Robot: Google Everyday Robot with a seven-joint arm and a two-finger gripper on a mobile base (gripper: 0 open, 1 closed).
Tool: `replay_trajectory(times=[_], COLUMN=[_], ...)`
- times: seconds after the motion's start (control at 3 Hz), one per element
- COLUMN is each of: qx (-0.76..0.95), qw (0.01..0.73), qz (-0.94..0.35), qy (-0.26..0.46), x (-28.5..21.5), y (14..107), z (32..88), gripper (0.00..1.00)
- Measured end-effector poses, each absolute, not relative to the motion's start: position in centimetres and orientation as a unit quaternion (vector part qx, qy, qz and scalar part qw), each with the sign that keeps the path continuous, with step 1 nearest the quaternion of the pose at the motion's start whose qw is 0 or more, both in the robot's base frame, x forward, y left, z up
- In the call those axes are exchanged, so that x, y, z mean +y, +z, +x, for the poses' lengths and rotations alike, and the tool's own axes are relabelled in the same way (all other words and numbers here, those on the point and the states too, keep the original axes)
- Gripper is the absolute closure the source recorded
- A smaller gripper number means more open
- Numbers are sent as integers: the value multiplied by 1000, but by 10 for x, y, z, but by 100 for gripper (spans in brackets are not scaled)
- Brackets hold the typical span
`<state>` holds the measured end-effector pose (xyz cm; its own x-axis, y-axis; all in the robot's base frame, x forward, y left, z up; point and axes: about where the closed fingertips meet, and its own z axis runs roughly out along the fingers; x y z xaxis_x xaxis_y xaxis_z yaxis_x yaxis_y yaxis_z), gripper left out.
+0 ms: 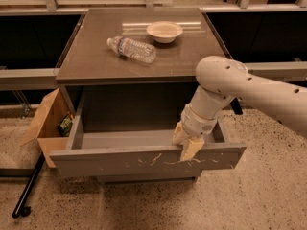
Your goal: Open top drawer
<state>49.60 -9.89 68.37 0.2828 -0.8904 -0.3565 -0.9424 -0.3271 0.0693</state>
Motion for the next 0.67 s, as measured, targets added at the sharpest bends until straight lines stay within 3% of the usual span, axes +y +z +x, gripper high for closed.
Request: replay_trajectory(times=[0.33,0.67], qx=[555,533], qw=[102,129], qz=[-814,-830], qy=[135,98], x=[-109,-119], y=[732,793], z=[506,524], gripper=[0,0])
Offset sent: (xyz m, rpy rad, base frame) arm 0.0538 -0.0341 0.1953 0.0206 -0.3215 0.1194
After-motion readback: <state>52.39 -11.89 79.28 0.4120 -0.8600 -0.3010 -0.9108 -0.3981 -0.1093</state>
